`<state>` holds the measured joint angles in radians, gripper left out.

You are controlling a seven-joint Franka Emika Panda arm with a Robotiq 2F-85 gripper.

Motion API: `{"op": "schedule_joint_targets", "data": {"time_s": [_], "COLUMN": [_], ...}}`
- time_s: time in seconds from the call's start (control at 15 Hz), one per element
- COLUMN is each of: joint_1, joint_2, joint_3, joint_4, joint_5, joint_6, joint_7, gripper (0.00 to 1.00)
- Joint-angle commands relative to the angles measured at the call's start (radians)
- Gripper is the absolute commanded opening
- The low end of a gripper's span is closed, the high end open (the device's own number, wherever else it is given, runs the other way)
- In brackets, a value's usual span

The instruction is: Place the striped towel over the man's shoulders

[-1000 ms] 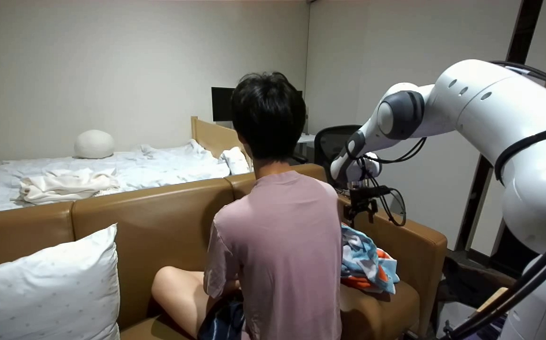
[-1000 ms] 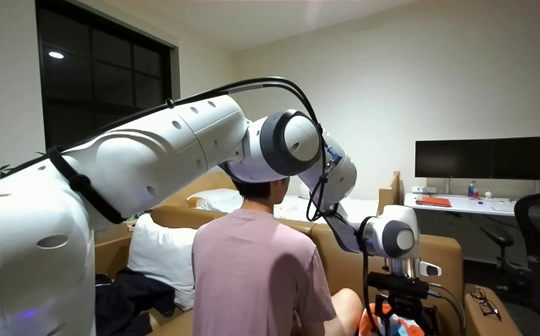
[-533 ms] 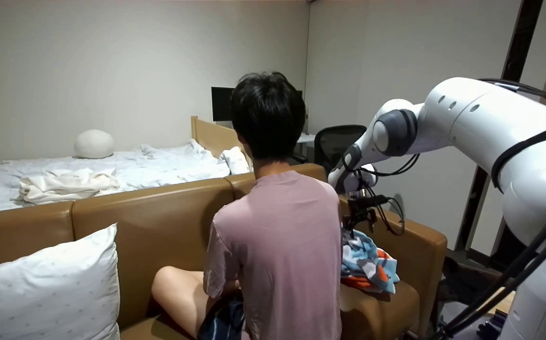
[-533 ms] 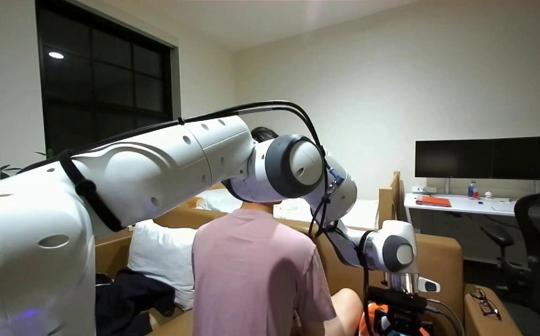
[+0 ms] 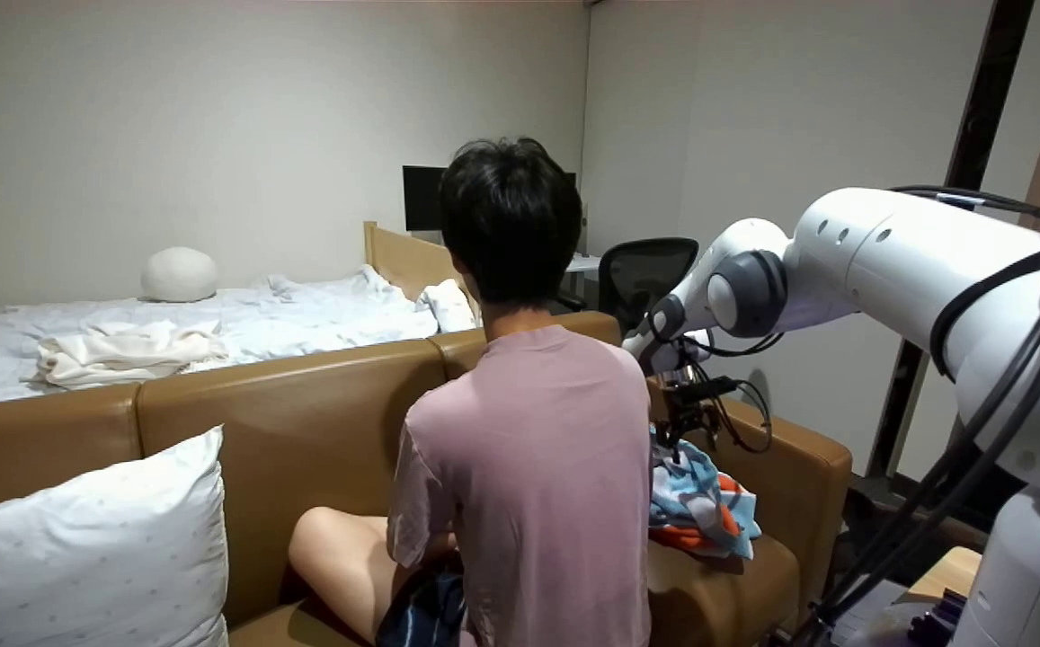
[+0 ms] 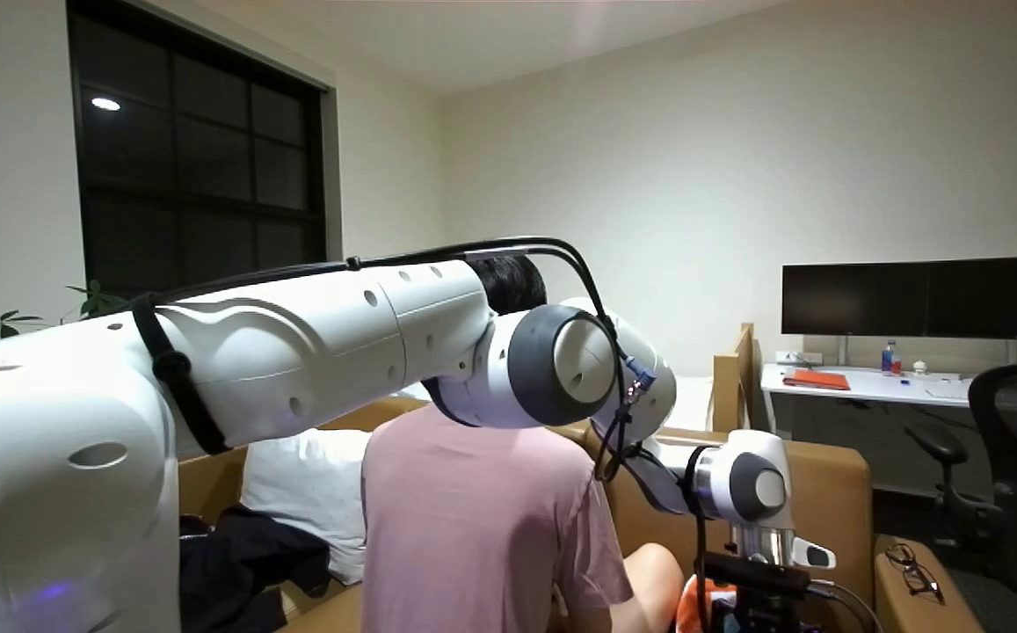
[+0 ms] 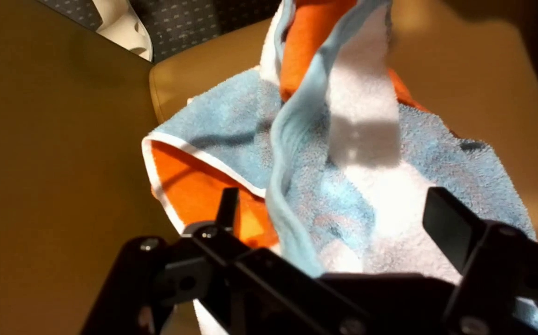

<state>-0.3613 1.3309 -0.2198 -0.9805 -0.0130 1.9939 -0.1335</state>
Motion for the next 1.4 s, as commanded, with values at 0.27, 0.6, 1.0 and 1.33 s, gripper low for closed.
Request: {"op": "schedule_joint_targets", "data": {"time_s": [0.27,0.6,1.0,1.33], "joint_1": [-0.031,-0.016,-0.031,-0.030], "joint_2": [0.093,0.138,0.137,0.137], "joint_3": [0.016,-0.012,0.028,0.031], "joint_4": [0.199,0.270,0.268,0.268], "joint_5": [-0.020,-0.009,-0.038,-0.039], "joint_6": [-0.186,-0.227,-0.198,-0.198], "joint_7": [0.013,0.018,0.020,0.019], "gripper": [0.60,0.77,0.73,0.85]}}
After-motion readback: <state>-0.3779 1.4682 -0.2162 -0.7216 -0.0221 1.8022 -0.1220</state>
